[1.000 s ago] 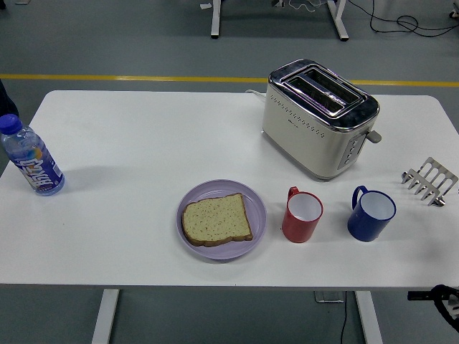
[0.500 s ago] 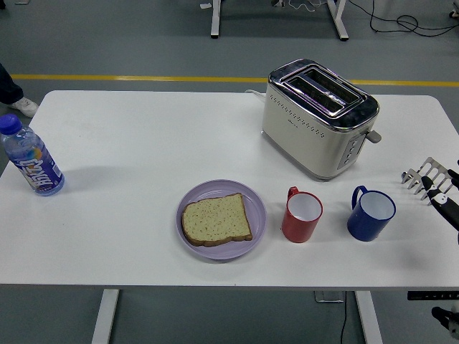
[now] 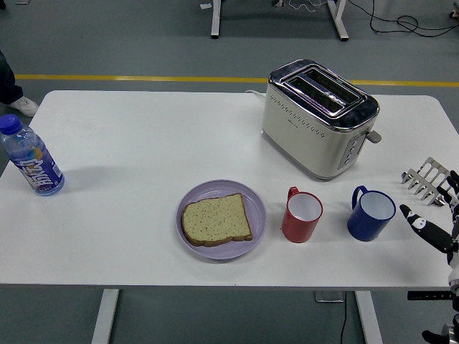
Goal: Pick up the cup,pour liquid into bread,place the cup on the desk
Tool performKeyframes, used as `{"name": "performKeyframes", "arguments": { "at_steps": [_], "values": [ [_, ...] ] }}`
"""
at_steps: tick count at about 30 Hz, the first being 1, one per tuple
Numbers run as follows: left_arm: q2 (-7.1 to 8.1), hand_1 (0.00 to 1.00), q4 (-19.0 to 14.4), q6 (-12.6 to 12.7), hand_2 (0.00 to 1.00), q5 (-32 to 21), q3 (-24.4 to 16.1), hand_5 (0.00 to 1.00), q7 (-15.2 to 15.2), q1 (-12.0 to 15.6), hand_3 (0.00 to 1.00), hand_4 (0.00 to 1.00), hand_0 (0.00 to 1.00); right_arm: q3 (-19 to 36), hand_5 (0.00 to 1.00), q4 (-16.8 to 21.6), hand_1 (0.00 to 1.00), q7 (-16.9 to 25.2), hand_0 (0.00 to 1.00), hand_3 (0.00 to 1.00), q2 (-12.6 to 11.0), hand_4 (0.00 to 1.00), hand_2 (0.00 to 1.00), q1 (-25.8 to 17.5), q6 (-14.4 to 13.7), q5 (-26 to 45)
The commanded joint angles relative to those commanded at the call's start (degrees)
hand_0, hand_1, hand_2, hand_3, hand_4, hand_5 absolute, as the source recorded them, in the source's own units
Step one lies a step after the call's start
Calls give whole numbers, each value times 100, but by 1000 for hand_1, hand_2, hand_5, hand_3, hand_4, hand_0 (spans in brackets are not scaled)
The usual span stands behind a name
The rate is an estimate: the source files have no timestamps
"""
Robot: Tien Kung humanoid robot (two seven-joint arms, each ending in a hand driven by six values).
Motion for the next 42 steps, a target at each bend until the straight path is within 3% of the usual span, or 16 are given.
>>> {"name": "performKeyframes", "arguments": {
  "at_steps": [13, 25, 42],
  "values": [
    [6, 683, -4, 0, 698, -15, 8, 998, -3, -18, 542, 251, 679, -392, 2, 163, 854, 129, 968, 961, -46, 998, 960, -12, 73, 257],
    [-5, 683, -4, -2, 698, 147, -76, 998, 62, -5, 542, 251, 679, -547, 2, -302, 859, 78, 971, 954, -11, 998, 956, 189, 118, 198],
    [-15, 683, -8, 5, 698, 304, -153, 998, 110, 60, 542, 251, 679, -764, 2, -613, 860, 60, 973, 958, 46, 998, 954, 435, 122, 262]
  ]
}}
